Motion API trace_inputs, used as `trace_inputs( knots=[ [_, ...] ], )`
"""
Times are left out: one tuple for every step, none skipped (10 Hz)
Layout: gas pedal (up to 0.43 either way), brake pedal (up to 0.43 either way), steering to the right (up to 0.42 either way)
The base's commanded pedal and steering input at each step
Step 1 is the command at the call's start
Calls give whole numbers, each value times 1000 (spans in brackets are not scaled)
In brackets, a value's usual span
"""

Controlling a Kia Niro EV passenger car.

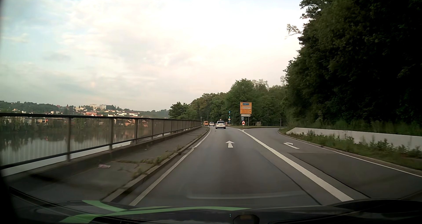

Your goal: Follow the waypoints while adhering to traffic rules and regulations

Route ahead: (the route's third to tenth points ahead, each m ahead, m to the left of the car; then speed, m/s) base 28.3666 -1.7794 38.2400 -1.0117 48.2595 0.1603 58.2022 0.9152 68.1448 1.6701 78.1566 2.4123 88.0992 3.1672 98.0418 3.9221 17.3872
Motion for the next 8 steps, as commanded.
trace_inputs(
  knots=[
    [79,0,-4],
    [79,0,-4],
    [79,0,-4],
    [79,0,-5],
    [79,0,-5],
    [79,0,-5],
    [79,0,-4],
    [79,0,-4]
  ],
)
